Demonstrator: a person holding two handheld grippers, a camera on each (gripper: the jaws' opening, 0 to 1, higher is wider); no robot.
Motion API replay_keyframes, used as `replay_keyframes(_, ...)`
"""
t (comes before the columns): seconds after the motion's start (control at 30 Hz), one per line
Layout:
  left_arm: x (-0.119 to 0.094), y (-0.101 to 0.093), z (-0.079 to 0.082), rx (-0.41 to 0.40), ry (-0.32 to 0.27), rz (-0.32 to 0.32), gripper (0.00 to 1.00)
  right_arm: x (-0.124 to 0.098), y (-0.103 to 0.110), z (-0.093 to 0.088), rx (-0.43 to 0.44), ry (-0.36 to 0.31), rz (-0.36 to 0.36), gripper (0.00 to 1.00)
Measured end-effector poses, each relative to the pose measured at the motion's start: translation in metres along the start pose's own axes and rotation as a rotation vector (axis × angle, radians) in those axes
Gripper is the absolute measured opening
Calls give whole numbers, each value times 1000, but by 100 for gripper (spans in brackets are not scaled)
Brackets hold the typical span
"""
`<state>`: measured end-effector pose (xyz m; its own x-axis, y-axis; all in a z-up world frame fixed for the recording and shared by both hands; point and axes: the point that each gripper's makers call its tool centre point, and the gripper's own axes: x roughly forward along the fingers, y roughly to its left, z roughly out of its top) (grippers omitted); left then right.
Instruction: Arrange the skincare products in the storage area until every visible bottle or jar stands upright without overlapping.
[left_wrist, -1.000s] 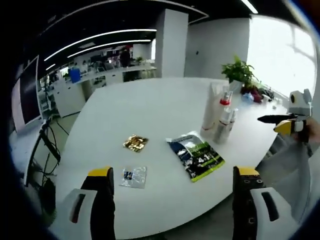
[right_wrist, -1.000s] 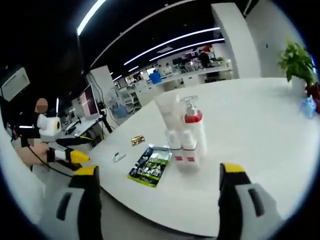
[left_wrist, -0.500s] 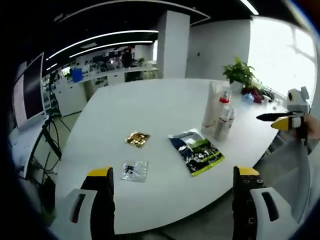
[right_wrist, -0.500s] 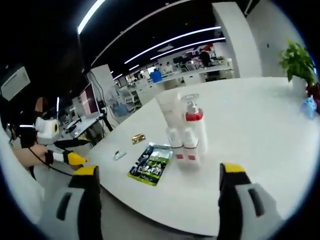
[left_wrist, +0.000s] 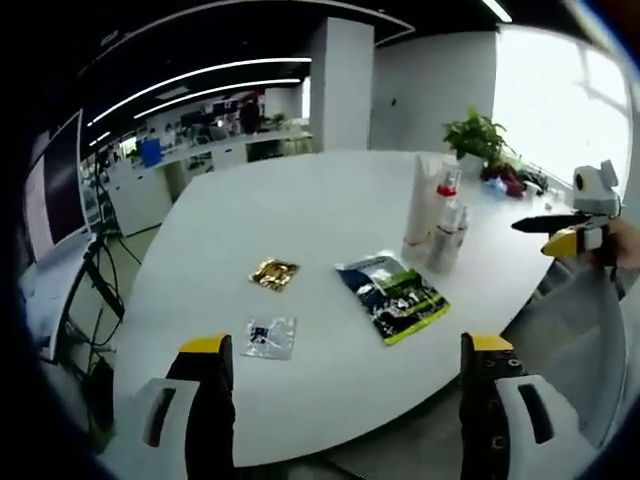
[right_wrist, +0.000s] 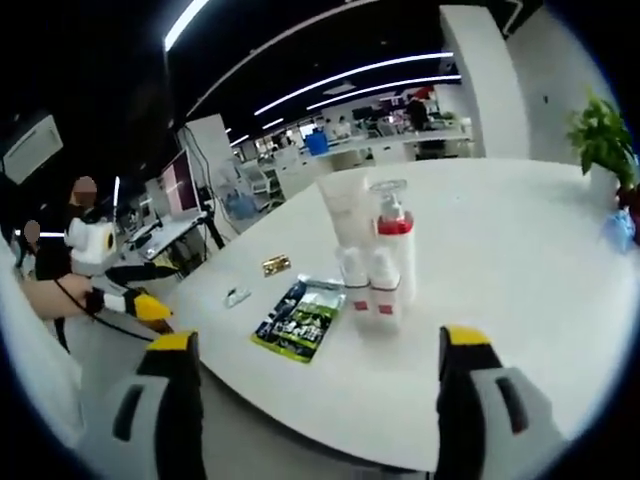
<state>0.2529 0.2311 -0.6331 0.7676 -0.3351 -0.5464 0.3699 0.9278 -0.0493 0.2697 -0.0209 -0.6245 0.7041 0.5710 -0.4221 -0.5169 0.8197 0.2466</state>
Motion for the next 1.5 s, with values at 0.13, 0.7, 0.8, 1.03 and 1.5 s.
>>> replay_keyframes(0.13, 1, 1, -2, 3, 15, 11, 92, 0, -1, 0, 13, -2, -6, 97)
replay_keyframes(0.7, 3, 7, -9, -33, 53, 7, 88, 0, -1, -2, 4, 10, -8, 96)
replay_keyframes(0.8, 4, 9, -11, -40, 71, 7, 88, 0, -2, -2, 4, 7, -10, 96)
replay_keyframes(1.03, 7, 18, -8, -58, 77, 22, 87, 0, -2, -2, 4, 6, -11, 96)
replay_keyframes(1.5, 36, 51, -26, -39, 200, 48, 83, 1, -2, -4, 4, 16, -9, 94)
